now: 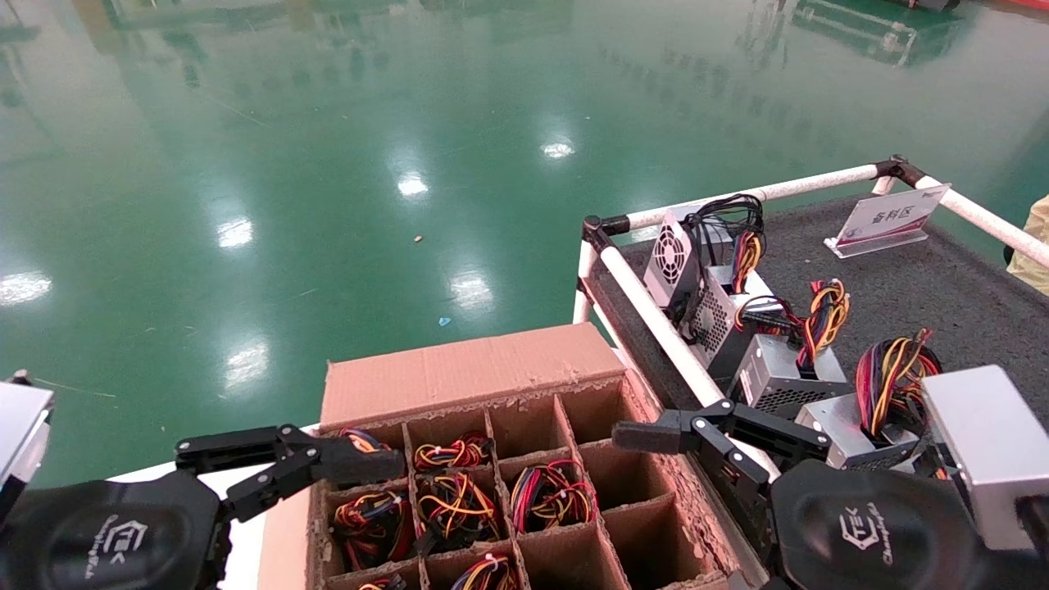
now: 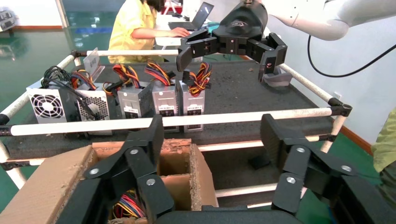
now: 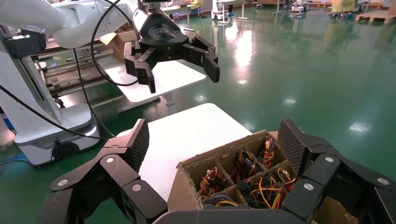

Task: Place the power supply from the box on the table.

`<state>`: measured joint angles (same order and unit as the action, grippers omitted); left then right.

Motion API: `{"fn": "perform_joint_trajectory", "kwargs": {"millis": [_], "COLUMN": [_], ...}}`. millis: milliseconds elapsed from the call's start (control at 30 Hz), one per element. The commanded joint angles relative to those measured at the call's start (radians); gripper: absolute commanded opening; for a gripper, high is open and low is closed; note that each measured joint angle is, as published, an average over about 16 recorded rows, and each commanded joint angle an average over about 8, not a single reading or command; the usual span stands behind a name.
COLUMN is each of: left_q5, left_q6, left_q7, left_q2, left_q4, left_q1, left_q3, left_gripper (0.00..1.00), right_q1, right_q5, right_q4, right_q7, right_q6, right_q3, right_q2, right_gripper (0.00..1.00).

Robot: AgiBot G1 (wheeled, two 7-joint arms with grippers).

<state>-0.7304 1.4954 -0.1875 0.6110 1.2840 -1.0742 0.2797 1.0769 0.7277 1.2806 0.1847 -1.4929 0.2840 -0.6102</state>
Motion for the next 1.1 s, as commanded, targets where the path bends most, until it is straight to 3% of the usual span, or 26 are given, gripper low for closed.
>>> {"fn": "perform_joint_trajectory", "kwargs": {"millis": [33,900,933,1100], "left_q5": [0.000,0.000,0.000,0.000], "left_q6": [0.000,0.000,0.000,0.000], "left_q7": [0.000,0.000,0.000,0.000], "left_q2": [0.000,0.000,0.000,0.000], "left_q4": [0.000,0.000,0.000,0.000], "left_q1": [0.000,0.000,0.000,0.000], "left_q3": [0.000,0.000,0.000,0.000], "left_gripper": [0.00,0.00,0.03,0.64], "right_q1": [0.000,0.000,0.000,-0.001], "right_q5": [0.000,0.000,0.000,0.001], "right_q4": [0.000,0.000,0.000,-0.001], "right_q7": [0.000,0.000,0.000,0.001], "right_q6": [0.000,0.000,0.000,0.000], "right_q3": [0.000,0.000,0.000,0.001], "right_q2": [0.000,0.000,0.000,0.000], "right_gripper": [1.00,1.00,1.00,1.00]}}
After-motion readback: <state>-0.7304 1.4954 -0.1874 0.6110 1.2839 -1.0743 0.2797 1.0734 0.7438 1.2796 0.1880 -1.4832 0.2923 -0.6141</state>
